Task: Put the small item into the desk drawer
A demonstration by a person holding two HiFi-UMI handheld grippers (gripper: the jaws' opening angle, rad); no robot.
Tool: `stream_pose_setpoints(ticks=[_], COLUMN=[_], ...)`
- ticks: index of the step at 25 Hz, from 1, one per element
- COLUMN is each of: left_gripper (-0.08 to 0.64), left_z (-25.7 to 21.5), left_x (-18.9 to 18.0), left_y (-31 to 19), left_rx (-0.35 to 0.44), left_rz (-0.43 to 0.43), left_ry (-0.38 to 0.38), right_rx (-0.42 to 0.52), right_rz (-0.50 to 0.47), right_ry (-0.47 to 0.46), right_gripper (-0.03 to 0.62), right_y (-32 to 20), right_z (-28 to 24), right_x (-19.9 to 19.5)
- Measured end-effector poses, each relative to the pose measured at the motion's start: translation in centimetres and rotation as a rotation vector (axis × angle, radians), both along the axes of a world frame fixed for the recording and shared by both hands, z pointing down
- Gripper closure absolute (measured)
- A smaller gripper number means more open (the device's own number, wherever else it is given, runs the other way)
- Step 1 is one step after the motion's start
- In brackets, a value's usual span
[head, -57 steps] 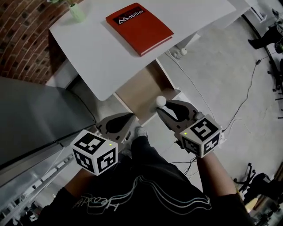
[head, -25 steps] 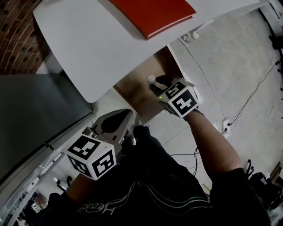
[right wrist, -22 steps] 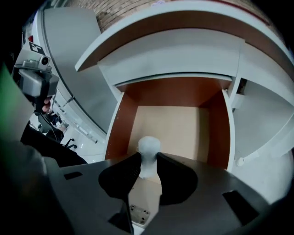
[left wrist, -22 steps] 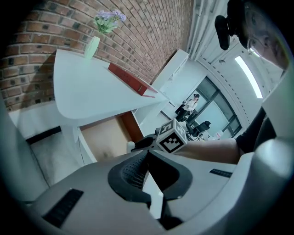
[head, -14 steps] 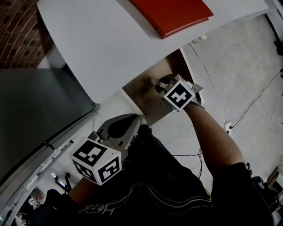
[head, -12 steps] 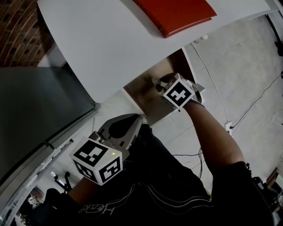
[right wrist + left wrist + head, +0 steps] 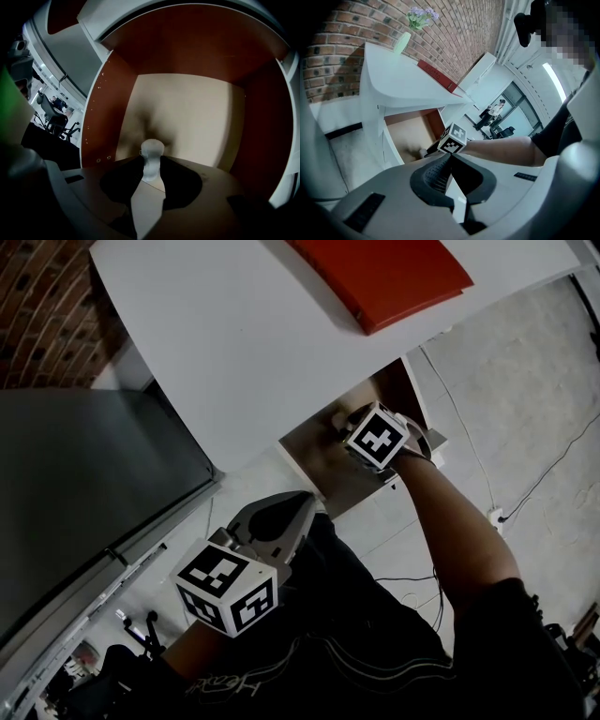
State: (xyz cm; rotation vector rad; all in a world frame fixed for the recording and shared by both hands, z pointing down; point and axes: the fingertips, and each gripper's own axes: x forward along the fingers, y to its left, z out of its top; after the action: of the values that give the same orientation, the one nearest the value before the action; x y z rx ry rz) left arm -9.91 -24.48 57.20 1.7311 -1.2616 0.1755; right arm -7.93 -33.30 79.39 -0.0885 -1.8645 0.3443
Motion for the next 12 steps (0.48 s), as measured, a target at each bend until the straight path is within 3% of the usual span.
stream_pose_setpoints(ticks=[12], left_gripper=[0.538], left_z=[0.5], left_x=[1.1], left_y=[0.0], left_rx=[-0.01], left_rz=[0.011], left_ry=[-0.011], right_rx=[-0.045], right_rz=[0.034], right_ry=[-0.038], right_gripper=[0.433], right_y=[-0.3], right_z=[0.1], right_x=[0.0])
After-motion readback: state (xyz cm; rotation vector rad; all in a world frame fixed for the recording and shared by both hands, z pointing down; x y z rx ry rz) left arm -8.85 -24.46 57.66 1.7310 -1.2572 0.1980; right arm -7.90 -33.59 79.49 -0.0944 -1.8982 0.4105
